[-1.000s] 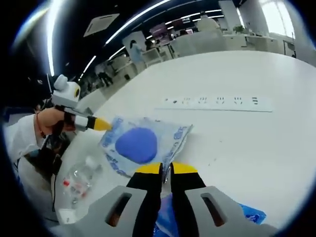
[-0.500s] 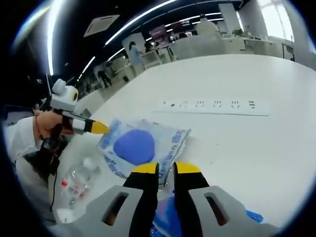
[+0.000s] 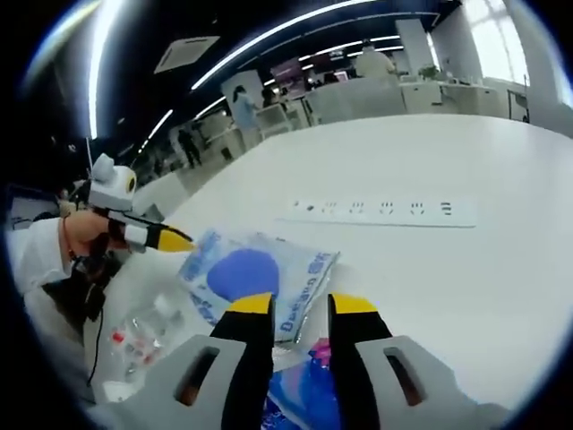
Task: Arrange the tabletop items into an orderly group along one side of the table until the central work area is clear of visible clutter.
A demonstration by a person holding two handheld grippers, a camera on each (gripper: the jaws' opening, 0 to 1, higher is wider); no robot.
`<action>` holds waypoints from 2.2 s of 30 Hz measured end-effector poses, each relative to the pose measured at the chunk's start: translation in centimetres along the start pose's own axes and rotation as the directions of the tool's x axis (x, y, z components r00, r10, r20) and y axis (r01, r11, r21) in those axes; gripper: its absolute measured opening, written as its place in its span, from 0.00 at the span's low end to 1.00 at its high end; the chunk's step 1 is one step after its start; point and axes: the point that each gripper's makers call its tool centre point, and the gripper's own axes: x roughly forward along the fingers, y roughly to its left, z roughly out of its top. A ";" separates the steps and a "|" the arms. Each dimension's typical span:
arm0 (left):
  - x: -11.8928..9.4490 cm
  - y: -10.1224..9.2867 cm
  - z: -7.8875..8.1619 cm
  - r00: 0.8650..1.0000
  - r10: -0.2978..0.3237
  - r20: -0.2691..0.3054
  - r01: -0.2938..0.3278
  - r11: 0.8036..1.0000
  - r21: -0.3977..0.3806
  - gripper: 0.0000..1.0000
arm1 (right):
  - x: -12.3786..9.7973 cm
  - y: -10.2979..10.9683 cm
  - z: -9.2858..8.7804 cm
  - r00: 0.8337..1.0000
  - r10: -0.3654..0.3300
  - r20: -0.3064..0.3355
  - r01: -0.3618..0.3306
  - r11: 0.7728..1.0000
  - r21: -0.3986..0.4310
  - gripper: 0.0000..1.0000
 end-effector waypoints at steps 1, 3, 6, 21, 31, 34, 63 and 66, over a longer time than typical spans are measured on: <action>-0.1 0.1 0.1 1.000 0.003 0.006 -0.003 1.000 0.001 0.42 | -0.2 0.0 0.2 1.000 0.000 0.006 0.000 1.000 0.003 0.24; -0.3 0.1 0.1 1.000 0.005 0.009 -0.005 1.000 -0.002 0.45 | -0.4 0.1 0.4 1.000 0.001 0.018 -0.001 1.000 0.001 0.27; -0.8 0.1 0.6 0.999 0.015 0.032 -0.015 1.000 0.011 0.49 | -0.7 0.1 0.6 1.000 0.001 0.025 0.000 1.000 -0.008 0.30; -3.7 -1.3 3.3 0.990 -0.002 0.143 -0.013 0.995 0.102 0.64 | -3.3 -0.5 3.4 0.992 -0.038 0.118 0.040 0.999 -0.016 0.41; -5.0 -2.2 3.9 0.987 -0.012 0.162 -0.007 0.992 0.122 0.67 | -5.1 -0.5 4.1 0.989 -0.048 0.141 0.054 0.998 -0.033 0.51; -5.3 -2.4 3.9 0.986 -0.016 0.164 -0.005 0.992 0.124 0.68 | -5.6 -0.5 4.3 0.988 -0.048 0.147 0.055 0.998 -0.040 0.54; -8.4 -9.9 4.0 0.975 -0.133 0.177 0.095 0.973 0.208 0.77 | -13.6 -2.6 2.2 0.980 -0.137 0.143 0.148 0.987 -0.068 0.66; -8.4 -10.7 3.7 0.975 -0.140 0.172 0.101 0.971 0.218 0.77 | -14.1 -2.7 1.7 0.980 -0.143 0.139 0.154 0.986 -0.067 0.66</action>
